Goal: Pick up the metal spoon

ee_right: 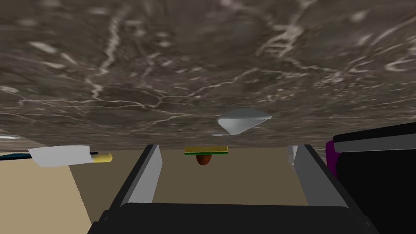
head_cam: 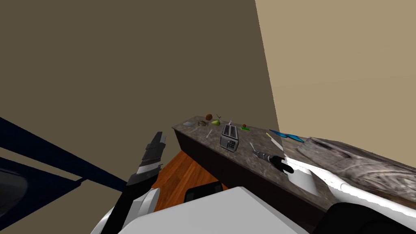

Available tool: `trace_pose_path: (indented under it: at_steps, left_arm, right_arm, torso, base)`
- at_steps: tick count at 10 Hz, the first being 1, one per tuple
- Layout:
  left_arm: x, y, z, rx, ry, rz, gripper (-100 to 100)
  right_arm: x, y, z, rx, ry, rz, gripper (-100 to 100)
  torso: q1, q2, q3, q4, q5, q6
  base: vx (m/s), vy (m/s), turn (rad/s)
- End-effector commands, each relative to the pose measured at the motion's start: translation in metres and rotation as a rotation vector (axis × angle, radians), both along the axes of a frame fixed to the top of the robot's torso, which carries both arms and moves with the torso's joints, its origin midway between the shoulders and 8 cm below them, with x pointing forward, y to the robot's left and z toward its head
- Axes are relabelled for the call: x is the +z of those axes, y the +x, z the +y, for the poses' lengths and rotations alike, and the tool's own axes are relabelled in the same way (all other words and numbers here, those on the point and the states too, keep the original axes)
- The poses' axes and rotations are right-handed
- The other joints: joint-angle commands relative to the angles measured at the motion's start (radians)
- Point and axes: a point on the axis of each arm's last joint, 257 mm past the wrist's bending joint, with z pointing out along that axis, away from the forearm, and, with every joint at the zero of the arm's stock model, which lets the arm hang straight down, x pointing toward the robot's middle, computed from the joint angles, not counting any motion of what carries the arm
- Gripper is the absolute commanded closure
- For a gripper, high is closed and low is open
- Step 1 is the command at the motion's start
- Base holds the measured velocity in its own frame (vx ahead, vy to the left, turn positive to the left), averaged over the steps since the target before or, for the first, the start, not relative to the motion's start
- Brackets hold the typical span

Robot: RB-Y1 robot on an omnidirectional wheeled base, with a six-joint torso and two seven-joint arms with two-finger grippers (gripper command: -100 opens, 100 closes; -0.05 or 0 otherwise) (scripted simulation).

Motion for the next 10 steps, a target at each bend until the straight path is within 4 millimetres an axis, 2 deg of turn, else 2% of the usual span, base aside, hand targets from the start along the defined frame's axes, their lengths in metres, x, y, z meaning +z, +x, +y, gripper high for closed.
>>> trace_pose_path:
  at_steps: [1, 2, 4, 5, 6, 8, 9, 10]
  left_arm:
    - [0.0, 0.0, 0.0, 0.0, 0.0, 0.0, 0]
    - [0.0, 0.0, 0.0, 0.0, 0.0, 0.0, 0]
    - [0.0, 0.0, 0.0, 0.0, 0.0, 0.0, 0]
    - [0.0, 0.0, 0.0, 0.0, 0.0, 0.0, 0]
    - [0.0, 0.0, 0.0, 0.0, 0.0, 0.0, 0]
    - [0.0, 0.0, 0.0, 0.0, 0.0, 0.0, 0]
    - [0.0, 0.0, 0.0, 0.0, 0.0, 0.0, 0]
    - [0.0, 0.0, 0.0, 0.0, 0.0, 0.0, 0]
  right_arm:
    - [-0.005, -0.015, -0.018, -0.018, -0.04, 0.046, -100]
    - [-0.007, -0.03, -0.034, -0.034, -0.075, 0.086, -100]
    - [-0.005, -0.031, -0.031, -0.032, -0.071, 0.082, -100]
    - [-0.005, -0.032, -0.032, -0.033, -0.072, 0.083, 0]
    - [-0.014, -0.038, -0.036, -0.046, -0.071, 0.085, -100]
    - [-0.024, -0.046, -0.039, -0.059, -0.069, 0.087, -100]
    - [-0.02, -0.042, -0.038, -0.056, -0.069, 0.086, -100]
    - [-0.021, -0.043, -0.038, -0.055, -0.069, 0.086, 100]
  torso:
    - [0.0, 0.0, 0.0, 0.0, 0.0, 0.0]
    - [-0.001, -0.001, -0.001, 0.0, 0.0, 0.001]
    - [0.0, 0.0, 0.0, 0.0, 0.0, 0.001]
    - [-0.002, 0.002, 0.001, 0.001, -0.001, 0.001]
    - [-0.004, 0.004, 0.002, 0.001, -0.001, 0.001]
    - [-0.007, 0.002, 0.001, 0.001, -0.002, 0.001]
    - [-0.007, 0.002, 0.001, 0.0, -0.002, 0.001]
    - [-0.006, 0.003, 0.002, 0.001, -0.002, 0.001]
  base:
    - [0.088, 0.064, 0.163]
    - [0.107, 0.1, 0.181]
    - [0.046, 0.053, 0.04]
    - [0.006, 0.006, 0.0]
    - [0.025, -0.021, 0.094]
    - [0.05, -0.032, 0.086]
    - [0.018, -0.011, 0.017]
    - [0.0, 0.0, 0.0]
